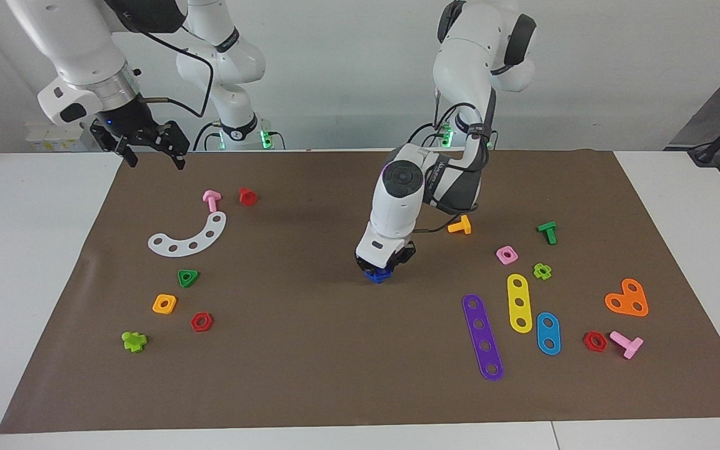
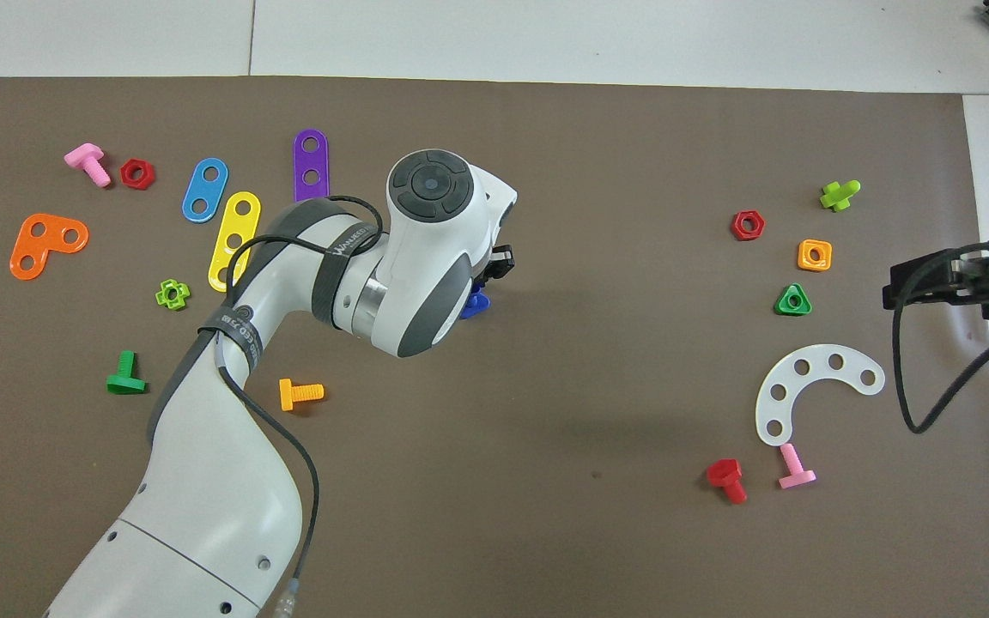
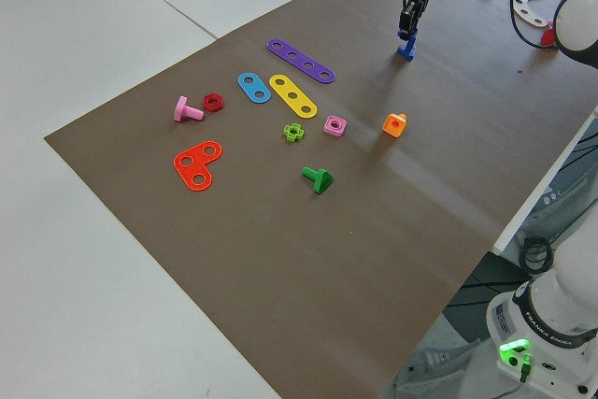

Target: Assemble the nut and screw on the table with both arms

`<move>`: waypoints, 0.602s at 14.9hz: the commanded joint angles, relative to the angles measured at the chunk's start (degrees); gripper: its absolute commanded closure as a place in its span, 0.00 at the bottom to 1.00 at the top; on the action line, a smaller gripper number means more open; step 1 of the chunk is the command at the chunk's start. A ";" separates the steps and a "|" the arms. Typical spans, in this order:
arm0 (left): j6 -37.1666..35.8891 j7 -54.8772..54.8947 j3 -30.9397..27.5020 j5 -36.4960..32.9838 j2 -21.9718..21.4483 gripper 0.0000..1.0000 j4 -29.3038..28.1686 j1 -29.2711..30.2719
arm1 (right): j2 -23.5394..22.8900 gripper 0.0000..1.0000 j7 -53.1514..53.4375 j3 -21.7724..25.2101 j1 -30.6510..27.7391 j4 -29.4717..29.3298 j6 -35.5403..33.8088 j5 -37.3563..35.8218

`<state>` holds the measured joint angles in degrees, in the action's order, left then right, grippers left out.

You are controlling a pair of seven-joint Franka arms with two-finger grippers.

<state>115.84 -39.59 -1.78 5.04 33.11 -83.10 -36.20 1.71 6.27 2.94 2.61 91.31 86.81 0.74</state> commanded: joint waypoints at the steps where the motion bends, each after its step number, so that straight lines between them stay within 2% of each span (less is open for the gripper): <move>1: -1.84 -0.31 -0.51 1.37 -0.77 0.94 -0.75 -0.62 | 0.84 0.00 -1.35 -0.39 -0.58 0.72 -0.59 0.66; 4: -5.43 -0.31 -0.51 3.13 -0.42 0.94 1.71 0.08 | 0.84 0.00 -1.35 -0.39 -0.58 0.72 -0.50 0.66; 9: -5.71 -0.40 -0.51 3.31 -0.24 0.94 2.16 0.08 | 0.84 0.00 -1.35 -0.39 -0.58 0.72 -0.59 0.66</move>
<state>111.73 -39.61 -2.02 7.12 33.07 -81.69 -36.21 1.71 6.28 2.94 2.61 91.31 86.81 0.74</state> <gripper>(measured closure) 0.533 0.000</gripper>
